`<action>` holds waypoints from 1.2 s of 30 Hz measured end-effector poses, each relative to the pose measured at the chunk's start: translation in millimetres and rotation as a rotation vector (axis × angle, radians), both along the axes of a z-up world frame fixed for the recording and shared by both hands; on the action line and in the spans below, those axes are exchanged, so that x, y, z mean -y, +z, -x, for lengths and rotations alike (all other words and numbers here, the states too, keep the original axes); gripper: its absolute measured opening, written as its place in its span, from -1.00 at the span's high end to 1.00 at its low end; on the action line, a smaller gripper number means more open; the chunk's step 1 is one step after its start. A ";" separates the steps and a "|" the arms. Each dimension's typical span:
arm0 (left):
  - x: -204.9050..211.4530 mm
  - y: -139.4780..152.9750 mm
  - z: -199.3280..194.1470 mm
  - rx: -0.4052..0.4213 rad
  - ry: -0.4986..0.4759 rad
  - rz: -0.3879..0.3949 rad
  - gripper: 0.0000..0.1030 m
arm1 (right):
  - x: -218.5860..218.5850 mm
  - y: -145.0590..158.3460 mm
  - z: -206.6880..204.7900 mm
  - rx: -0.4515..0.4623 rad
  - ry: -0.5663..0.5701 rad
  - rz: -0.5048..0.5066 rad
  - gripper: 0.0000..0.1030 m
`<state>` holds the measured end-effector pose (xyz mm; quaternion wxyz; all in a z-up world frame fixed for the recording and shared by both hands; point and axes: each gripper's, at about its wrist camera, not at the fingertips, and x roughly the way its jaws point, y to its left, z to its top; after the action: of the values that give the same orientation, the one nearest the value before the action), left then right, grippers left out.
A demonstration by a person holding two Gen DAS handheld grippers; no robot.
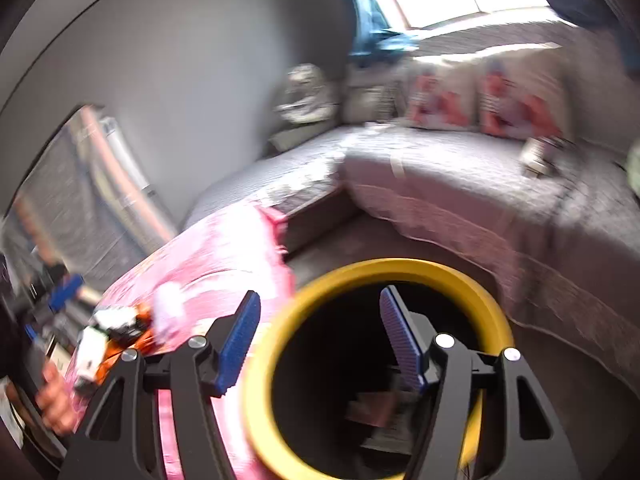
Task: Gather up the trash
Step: 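Lower the pink drink box into the yellow bin and open the left tool, then return to the pile and grasp the green-and-white tissue pack with the right tool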
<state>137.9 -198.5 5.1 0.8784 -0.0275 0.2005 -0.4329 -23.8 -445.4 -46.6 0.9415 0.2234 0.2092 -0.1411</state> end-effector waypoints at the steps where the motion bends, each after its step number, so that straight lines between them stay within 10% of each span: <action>1: -21.9 9.3 1.0 0.030 0.050 0.020 -0.84 | -13.9 3.9 -10.3 0.006 0.044 0.018 -0.17; 9: -181.1 35.5 17.9 0.239 0.472 0.013 -0.84 | -134.5 24.9 -85.1 0.034 0.492 0.160 -0.44; 18: -304.5 3.2 38.6 0.133 0.764 0.056 -0.84 | -225.4 22.4 -161.4 -0.086 0.714 0.313 -0.44; 36: -317.8 -47.8 18.5 -0.047 0.673 0.092 -0.84 | -366.2 18.4 -239.4 -0.284 1.192 0.608 -0.82</action>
<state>119.4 119.3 -42.6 0.9650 -0.1416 0.1806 -0.1266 215.6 -79.2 -28.2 0.8428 -0.2248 0.3692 0.3208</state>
